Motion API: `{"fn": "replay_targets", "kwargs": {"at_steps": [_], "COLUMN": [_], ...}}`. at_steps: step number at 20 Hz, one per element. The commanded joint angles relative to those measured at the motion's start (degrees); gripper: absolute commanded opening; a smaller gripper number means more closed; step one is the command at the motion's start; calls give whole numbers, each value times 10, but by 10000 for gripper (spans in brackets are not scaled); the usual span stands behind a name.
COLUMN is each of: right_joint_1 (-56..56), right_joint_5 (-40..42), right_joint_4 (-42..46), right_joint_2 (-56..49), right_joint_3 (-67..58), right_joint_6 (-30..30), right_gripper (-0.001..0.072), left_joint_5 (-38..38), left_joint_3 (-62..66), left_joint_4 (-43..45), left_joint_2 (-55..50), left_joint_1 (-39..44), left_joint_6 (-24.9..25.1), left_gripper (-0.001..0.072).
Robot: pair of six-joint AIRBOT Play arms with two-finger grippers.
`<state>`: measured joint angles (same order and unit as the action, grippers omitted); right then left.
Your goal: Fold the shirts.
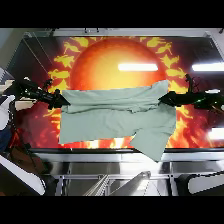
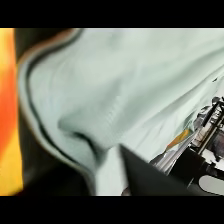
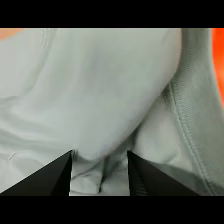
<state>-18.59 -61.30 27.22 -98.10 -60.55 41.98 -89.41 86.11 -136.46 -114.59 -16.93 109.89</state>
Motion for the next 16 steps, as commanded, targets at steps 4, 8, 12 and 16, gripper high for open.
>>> {"fn": "replay_targets", "kwargs": {"at_steps": [4, 8, 12, 16], "right_joint_1": [-94, -161, -173, -169], "right_joint_5": [-76, -93, -97, -103], "right_joint_4": [28, 118, 102, 87], "right_joint_2": [84, 150, 167, 167], "right_joint_3": [-1, 16, 64, 77], "right_joint_6": [38, 91, 88, 88], "right_gripper": [393, 393, 393, 392], "left_joint_5": [-95, -43, 25, 94], "left_joint_3": [-2, -178, -400, -504], "left_joint_4": [-4, 117, 150, 145], "left_joint_2": [38, 192, 324, 350], "left_joint_1": [-46, -84, -116, -122], "left_joint_6": [-62, -72, -77, -57], "left_gripper": [628, 628, 627, 627]}}
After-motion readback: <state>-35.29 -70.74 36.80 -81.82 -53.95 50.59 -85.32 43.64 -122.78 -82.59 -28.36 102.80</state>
